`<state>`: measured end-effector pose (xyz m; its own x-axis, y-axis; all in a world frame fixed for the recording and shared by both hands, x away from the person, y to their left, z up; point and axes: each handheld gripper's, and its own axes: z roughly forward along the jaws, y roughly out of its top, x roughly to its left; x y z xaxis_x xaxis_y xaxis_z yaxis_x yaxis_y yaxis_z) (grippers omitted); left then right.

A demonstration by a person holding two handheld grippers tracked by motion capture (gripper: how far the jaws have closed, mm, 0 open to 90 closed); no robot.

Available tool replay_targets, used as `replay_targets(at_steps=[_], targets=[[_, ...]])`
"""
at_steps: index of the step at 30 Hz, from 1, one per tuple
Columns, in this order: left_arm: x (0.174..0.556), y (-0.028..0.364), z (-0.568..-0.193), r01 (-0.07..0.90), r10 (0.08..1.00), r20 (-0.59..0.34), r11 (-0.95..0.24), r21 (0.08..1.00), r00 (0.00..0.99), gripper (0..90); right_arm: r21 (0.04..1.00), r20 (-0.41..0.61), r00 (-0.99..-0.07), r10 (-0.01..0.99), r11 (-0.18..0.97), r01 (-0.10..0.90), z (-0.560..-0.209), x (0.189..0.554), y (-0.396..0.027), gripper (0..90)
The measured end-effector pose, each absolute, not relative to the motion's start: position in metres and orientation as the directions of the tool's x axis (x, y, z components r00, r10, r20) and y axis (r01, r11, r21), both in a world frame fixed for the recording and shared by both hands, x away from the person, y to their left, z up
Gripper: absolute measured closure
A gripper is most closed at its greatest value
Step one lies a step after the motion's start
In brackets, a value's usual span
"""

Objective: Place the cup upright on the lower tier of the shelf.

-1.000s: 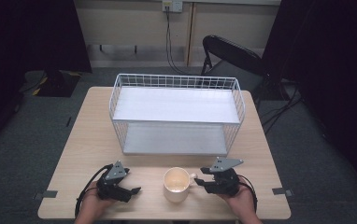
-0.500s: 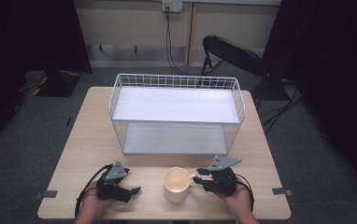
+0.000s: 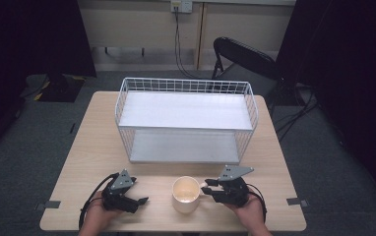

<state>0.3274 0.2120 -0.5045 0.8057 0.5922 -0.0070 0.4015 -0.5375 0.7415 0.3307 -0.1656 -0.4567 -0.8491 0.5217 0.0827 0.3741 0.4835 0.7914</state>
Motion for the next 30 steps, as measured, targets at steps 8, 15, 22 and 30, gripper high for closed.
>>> replay_targets(at_steps=[8, 15, 22, 30], targets=[[0.3274, 0.2120, -0.5045, 0.402, 0.592, -0.007, -0.538, 0.741, 0.806, 14.3, 0.791, 0.107, -0.850, 0.516, 0.473, 0.388, -0.4572, 0.3313, -0.1676, 68.6], [0.3274, 0.2120, -0.5045, 0.401, 0.592, -0.007, -0.538, 0.741, 0.806, 14.3, 0.794, 0.124, -0.841, 0.527, 0.456, 0.403, -0.4583, 0.3323, -0.1688, 72.0], [0.3274, 0.2120, -0.5045, 0.401, 0.592, -0.007, -0.538, 0.741, 0.806, 14.3, 0.793, 0.120, -0.836, 0.535, 0.456, 0.405, -0.4591, 0.3322, -0.1695, 74.9], [0.3274, 0.2120, -0.5045, 0.401, 0.592, -0.007, -0.538, 0.742, 0.806, 14.3, 0.793, 0.177, -0.827, 0.534, 0.420, 0.441, -0.4624, 0.3362, -0.1719, 69.6]])
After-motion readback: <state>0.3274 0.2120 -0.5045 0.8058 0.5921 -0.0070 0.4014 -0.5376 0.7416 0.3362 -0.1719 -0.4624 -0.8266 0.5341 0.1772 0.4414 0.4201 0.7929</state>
